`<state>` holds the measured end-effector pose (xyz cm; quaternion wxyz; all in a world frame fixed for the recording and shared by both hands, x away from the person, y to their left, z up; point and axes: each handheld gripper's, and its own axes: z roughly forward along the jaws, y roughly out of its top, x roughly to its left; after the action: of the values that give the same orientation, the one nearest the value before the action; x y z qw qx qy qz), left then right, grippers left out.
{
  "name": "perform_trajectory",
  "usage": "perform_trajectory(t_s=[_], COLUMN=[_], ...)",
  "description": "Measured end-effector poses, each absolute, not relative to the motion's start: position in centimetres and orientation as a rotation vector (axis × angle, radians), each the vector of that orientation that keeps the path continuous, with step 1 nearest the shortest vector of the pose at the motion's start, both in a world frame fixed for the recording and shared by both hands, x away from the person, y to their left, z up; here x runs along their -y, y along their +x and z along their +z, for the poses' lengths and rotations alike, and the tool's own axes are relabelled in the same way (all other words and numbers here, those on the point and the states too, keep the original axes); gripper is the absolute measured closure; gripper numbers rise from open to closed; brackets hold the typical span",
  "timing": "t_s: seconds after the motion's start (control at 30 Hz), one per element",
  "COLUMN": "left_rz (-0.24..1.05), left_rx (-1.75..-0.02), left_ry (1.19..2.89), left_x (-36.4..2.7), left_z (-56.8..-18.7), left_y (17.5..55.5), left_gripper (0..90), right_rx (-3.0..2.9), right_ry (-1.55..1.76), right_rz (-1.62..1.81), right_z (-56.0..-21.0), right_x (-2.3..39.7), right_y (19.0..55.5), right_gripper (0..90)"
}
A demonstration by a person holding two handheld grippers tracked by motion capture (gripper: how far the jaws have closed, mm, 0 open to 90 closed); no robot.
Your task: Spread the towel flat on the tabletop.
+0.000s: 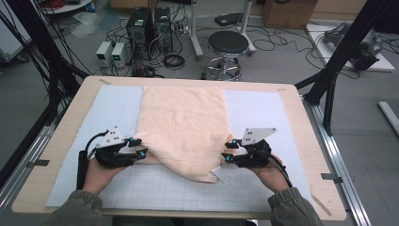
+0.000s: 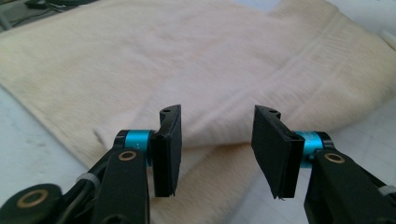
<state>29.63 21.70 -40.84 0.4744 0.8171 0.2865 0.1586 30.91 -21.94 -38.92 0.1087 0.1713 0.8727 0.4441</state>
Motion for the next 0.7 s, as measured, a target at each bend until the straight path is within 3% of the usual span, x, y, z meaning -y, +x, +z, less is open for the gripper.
perform_trajectory(t_s=[0.13, 0.27, 0.33, 0.47, 0.53, 0.7], left_rz=[0.345, 0.355, 0.390, 0.405, 0.412, 0.449], left_rx=[-0.686, -0.681, -0.691, -0.701, -0.711, -0.666], left_ry=[2.048, 2.098, 2.130, 2.122, 2.110, 2.064], left_x=[-19.6, -17.2, -16.4, -16.1, -16.6, -18.0], left_z=[-41.7, -42.3, -42.9, -42.9, -42.2, -39.5], left_y=[30.7, 31.9, 32.4, 32.7, 32.2, 29.9], left_gripper=[50.6, 50.7, 56.0, 82.3, 85.9, 87.1], right_rx=[-2.622, -2.674, -2.673, -2.688, -2.686, -2.620], right_ry=[0.489, 0.503, 0.505, 0.506, 0.488, 0.446], right_rz=[1.278, 1.202, 1.185, 1.220, 1.231, 1.304], right_z=[-41.1, -43.0, -43.7, -43.5, -43.1, -40.2], right_x=[20.6, 19.1, 18.6, 18.6, 18.7, 19.9], right_y=[30.7, 31.7, 32.3, 32.9, 32.7, 31.0], right_gripper=[51.7, 55.3, 62.5, 80.3, 85.2, 86.1])
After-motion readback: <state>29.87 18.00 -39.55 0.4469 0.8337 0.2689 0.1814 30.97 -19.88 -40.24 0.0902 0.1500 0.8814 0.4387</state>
